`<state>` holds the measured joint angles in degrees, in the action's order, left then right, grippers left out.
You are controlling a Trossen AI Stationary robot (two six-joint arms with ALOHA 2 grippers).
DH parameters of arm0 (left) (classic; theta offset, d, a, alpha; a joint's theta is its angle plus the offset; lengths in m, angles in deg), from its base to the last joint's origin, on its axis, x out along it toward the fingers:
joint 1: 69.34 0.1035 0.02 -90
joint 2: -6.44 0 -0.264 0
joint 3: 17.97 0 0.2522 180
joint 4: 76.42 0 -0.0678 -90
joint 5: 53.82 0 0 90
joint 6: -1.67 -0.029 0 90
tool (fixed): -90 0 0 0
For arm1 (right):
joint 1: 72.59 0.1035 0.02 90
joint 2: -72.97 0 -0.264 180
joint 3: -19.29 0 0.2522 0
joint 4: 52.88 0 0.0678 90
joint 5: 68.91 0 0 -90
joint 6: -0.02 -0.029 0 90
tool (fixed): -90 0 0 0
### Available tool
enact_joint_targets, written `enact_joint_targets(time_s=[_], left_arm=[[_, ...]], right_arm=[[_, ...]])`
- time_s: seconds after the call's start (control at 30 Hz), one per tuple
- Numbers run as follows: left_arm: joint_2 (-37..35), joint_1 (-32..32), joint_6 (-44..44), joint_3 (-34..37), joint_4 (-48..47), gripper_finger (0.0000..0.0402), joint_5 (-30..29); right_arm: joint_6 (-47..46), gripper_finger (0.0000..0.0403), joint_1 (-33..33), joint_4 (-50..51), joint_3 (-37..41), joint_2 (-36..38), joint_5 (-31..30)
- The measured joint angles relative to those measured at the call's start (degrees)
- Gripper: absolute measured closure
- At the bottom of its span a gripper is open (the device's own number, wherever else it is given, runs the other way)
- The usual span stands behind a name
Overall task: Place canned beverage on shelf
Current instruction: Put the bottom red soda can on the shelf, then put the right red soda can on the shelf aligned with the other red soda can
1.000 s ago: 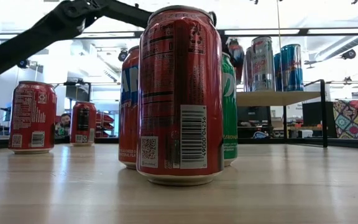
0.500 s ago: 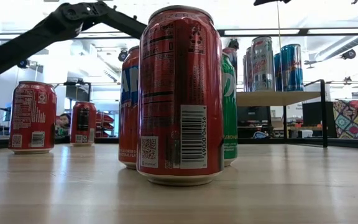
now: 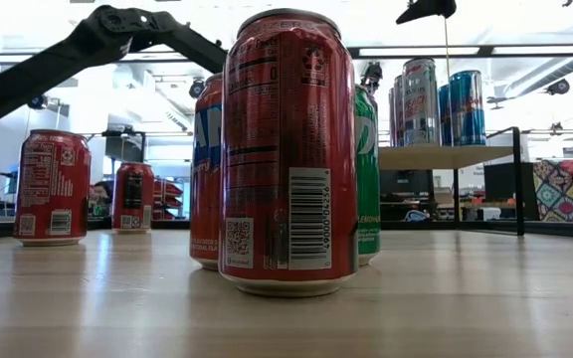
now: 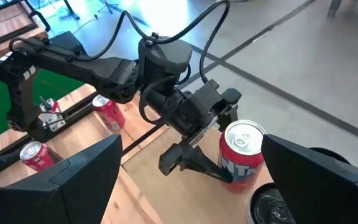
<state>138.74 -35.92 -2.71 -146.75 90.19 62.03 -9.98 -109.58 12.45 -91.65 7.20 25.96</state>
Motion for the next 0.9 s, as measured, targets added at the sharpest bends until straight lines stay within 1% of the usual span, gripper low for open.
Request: enact_joint_targets(time_s=[0.23,0.37,0.47,0.67,0.77,0.8,0.9], left_arm=[[-0.07,0.18,0.43,2.05,0.05,0.0031,-1.28],[-0.07,0.22,0.44,0.97,-2.68,0.0007,-1.11],[-0.09,0.38,-1.55,-4.07,-9.37,0.0007,-0.96],[-0.44,0.67,-12.81,-15.35,-28.52,0.0011,-2.70],[-0.41,1.05,-14.15,-20.01,-37.46,0.0011,-2.79],[-0.99,1.21,-13.90,-19.96,-38.78,0.0012,-2.72],[-3.77,1.84,-12.16,-16.81,-41.40,0.0019,-2.67]], right_arm=[[-1.03,0.0029,0.35,-0.92,0.00,-0.86,0.07],[-1.51,0.0029,0.79,-3.15,0.00,-0.85,0.08],[-1.71,0.0029,0.79,-3.83,0.00,-0.71,0.04],[-1.54,0.0029,1.37,-3.89,0.00,-0.59,0.02],[-0.90,0.0029,2.31,-3.91,0.00,-0.62,0.02],[-0.46,0.0029,2.79,-3.97,0.00,-0.62,0.04],[0.59,0.0029,5.30,-6.21,0.02,-0.33,0.00]])
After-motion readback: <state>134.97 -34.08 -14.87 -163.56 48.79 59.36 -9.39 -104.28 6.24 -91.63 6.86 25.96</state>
